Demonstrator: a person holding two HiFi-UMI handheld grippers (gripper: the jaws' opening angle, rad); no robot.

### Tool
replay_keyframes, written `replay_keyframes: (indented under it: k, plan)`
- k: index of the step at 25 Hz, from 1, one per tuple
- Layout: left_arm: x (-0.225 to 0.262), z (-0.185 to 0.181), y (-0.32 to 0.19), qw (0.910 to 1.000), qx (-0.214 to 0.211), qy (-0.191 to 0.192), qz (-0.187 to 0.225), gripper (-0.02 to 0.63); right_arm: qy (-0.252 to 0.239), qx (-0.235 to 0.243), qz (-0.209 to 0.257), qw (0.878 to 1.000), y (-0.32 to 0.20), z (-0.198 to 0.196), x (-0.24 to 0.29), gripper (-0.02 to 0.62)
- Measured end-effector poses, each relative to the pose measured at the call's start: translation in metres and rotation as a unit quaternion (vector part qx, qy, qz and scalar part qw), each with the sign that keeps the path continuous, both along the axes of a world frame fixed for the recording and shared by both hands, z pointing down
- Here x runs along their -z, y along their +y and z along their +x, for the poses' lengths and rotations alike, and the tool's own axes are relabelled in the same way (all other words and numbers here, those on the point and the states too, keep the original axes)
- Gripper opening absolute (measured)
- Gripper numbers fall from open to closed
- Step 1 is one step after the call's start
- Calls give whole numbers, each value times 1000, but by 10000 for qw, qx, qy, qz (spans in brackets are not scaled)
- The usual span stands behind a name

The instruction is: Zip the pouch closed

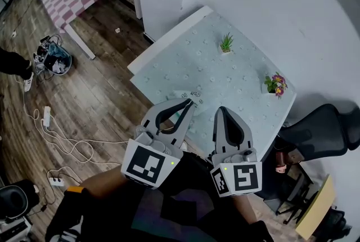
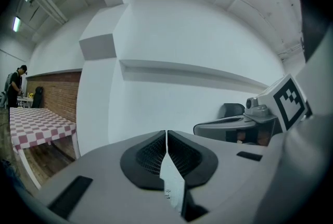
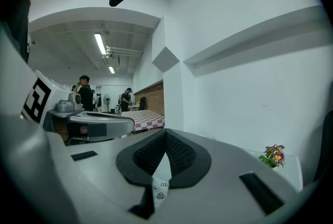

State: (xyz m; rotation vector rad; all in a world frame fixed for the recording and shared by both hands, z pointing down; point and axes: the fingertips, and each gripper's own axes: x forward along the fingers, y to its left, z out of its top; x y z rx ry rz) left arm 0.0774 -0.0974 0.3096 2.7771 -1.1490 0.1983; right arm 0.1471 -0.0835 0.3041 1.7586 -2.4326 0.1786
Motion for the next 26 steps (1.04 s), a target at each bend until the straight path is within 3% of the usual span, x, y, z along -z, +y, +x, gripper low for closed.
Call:
replay_keyframes:
  k: [26]
  plan:
    - [-12,3,-12,9997,-184,-137,-66,17,-11,-264,-191,9995,-7,9,-14,14]
